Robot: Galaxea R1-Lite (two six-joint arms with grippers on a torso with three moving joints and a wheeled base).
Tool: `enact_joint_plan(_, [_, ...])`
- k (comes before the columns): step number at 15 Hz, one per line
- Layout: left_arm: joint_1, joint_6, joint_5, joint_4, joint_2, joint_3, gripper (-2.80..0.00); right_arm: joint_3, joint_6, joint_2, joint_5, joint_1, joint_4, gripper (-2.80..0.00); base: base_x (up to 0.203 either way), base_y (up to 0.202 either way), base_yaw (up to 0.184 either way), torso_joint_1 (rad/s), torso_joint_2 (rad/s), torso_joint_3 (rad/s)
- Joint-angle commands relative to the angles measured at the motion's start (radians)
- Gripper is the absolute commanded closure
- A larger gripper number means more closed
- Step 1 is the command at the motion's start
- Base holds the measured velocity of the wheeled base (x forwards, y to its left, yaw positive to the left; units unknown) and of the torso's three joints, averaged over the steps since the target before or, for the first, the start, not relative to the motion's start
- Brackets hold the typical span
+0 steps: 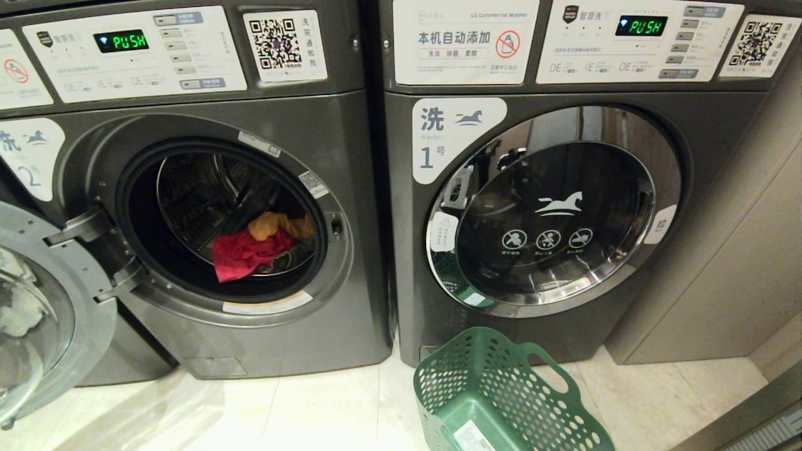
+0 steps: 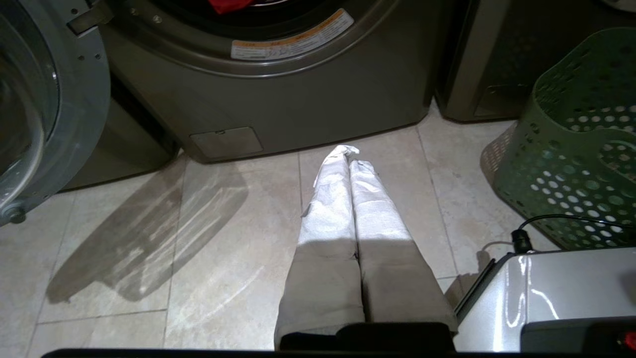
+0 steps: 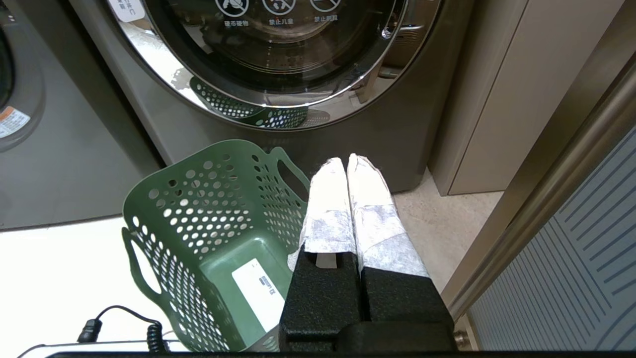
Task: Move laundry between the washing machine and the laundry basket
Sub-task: Pick up the clothes basket and put it beside the washing machine
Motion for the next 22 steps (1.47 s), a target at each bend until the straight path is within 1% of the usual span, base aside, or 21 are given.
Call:
enact_joint_plan(1, [-0.032,-0.028,-0.008,0.044,-0.138,-0.004,0.0,0.0,0.001,0.001,-0.001,0.0,0.0,0.0,0.0,0.0,0.0,0.0,0.0,0.0])
enact_joint_plan(3, [-0.042,-0.051,-0.006,0.076,-0.241,-0.012,0.0,0.0,0.001,0.001,0.0,0.0,0.0,0.0,0.0,0.0,0.0,0.0,0.0,0.0])
enact_joint_plan(5, [-0.046,-0.088,-0.004,0.079,-0.272,-0.012,0.0,0.0,0.001,0.001,0.0,0.0,0.0,0.0,0.0,0.0,0.0,0.0,0.0,0.0])
enact_joint_plan(11, [-0.046,-0.095,0.0,0.078,-0.272,-0.01,0.0,0.0,0.001,0.001,0.0,0.0,0.0,0.0,0.0,0.0,0.0,0.0,0.0,0.0])
enact_joint_plan(15, [-0.046,-0.107,0.008,0.046,-0.272,0.002,0.0,0.0,-0.014,0.001,0.001,0.0,0.0,0.0,0.0,0.0,0.0,0.0,0.0,0.0])
enact_joint_plan(18, [-0.046,-0.102,0.007,0.048,-0.272,0.002,0.0,0.0,-0.011,0.001,-0.001,0.0,0.001,0.0,0.0,0.0,0.0,0.0,0.0,0.0])
enact_joint_plan(22, [-0.046,-0.106,0.007,0.047,-0.272,0.002,0.0,0.0,-0.009,0.001,-0.001,0.0,0.001,0.0,0.001,0.119,-0.013,0.002,0.0,0.005])
